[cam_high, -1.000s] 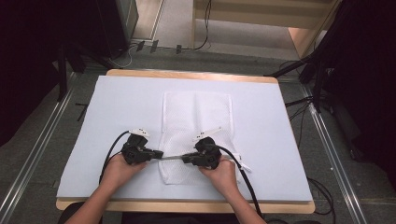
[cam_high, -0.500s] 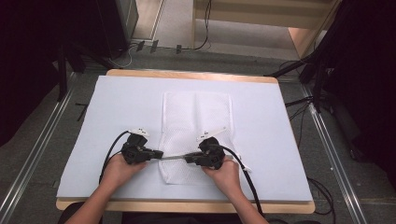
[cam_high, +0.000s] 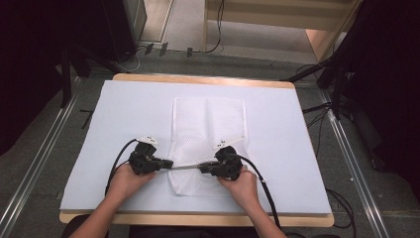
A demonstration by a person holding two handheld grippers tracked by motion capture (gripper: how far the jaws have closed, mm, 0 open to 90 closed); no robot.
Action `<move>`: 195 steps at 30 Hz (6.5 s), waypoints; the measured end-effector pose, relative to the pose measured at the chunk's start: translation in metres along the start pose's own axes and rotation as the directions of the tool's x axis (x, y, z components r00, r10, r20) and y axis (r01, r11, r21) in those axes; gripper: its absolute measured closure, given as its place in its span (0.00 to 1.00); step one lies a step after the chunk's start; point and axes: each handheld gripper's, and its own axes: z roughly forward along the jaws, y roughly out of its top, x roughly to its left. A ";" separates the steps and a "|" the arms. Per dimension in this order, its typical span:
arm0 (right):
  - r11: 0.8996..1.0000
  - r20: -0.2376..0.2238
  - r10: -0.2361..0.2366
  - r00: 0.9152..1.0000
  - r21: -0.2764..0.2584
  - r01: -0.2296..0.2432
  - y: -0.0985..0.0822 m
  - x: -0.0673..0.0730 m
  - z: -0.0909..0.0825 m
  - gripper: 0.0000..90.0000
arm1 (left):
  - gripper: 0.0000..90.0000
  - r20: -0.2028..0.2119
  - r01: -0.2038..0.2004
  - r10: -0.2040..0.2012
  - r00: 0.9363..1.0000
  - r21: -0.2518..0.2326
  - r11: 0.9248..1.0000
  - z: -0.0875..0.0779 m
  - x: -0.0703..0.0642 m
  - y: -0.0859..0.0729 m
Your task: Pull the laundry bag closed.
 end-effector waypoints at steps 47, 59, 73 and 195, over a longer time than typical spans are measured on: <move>0.999 0.003 0.052 0.999 -0.016 -0.052 -0.011 -0.020 -0.027 0.98 | 1.00 0.000 -0.009 0.009 1.000 -0.010 1.000 0.000 -0.001 -0.001; 0.998 0.001 0.060 0.998 -0.020 -0.060 -0.015 -0.022 -0.035 0.98 | 1.00 -0.001 -0.011 0.011 1.000 -0.009 1.000 0.000 -0.001 -0.001; 0.997 0.013 0.074 0.997 -0.028 -0.074 -0.023 -0.028 -0.046 0.98 | 1.00 -0.006 -0.013 0.013 1.000 -0.008 1.000 0.000 -0.001 -0.001; 0.992 0.127 0.124 0.984 -0.018 -0.123 -0.068 -0.084 -0.124 0.98 | 1.00 0.003 -0.012 0.012 1.000 -0.007 1.000 0.000 0.000 0.000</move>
